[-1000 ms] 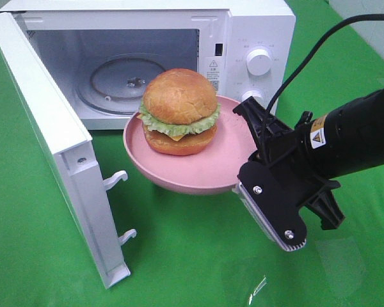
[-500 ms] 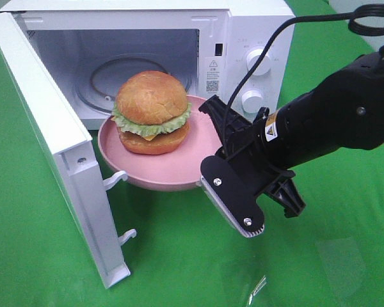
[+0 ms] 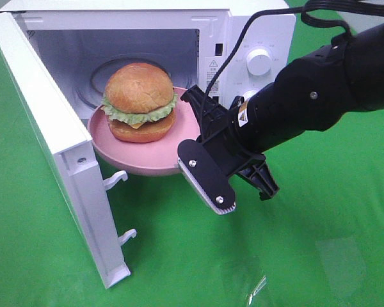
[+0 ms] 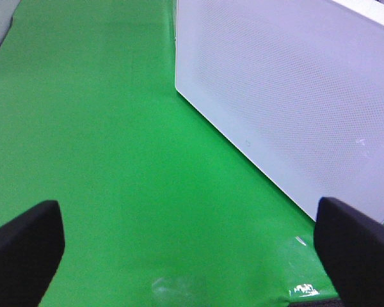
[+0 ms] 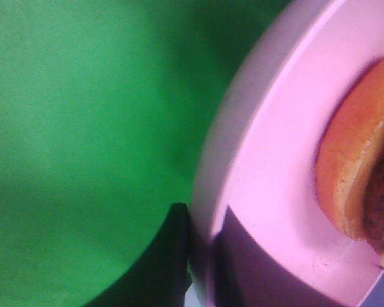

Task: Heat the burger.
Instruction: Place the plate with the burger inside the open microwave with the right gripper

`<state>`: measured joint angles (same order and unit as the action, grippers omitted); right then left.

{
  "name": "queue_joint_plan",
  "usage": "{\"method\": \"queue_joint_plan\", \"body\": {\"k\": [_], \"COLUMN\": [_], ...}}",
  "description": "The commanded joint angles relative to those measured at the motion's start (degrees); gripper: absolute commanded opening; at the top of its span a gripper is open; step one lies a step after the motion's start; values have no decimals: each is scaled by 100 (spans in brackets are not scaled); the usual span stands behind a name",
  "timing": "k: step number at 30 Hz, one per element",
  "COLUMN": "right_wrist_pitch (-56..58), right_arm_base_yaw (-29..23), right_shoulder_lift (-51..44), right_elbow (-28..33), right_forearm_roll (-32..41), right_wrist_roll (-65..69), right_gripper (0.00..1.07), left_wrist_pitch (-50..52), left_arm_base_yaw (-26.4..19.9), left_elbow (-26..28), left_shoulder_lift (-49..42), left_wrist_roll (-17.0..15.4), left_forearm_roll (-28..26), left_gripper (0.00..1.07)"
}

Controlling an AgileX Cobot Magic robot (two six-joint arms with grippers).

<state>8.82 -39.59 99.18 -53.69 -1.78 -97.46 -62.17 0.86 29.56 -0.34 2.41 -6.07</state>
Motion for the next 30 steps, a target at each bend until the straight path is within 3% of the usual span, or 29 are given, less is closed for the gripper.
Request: {"method": "queue_joint_plan", "body": {"k": [1,18,30], "right_wrist_pitch": [-378,97,556], "right_arm_base_yaw": [-11,23,23], "right_shoulder_lift": [92,745,1226], "right_elbow": [-338,-1243,-2177], "right_forearm_roll": [34,11,-413], "right_wrist_roll": [40,292,974], "right_gripper": [0,0,0], "left_wrist_pitch": [80,80,80], "left_arm_base_yaw": [6,6,6], "left_elbow": [-6,-6,-6], "left_shoulder_lift": [-86,-86,-86], "left_wrist_roll": [6,6,6], "left_forearm_roll": [-34,-34,-34], "left_gripper": [98,98,98]}}
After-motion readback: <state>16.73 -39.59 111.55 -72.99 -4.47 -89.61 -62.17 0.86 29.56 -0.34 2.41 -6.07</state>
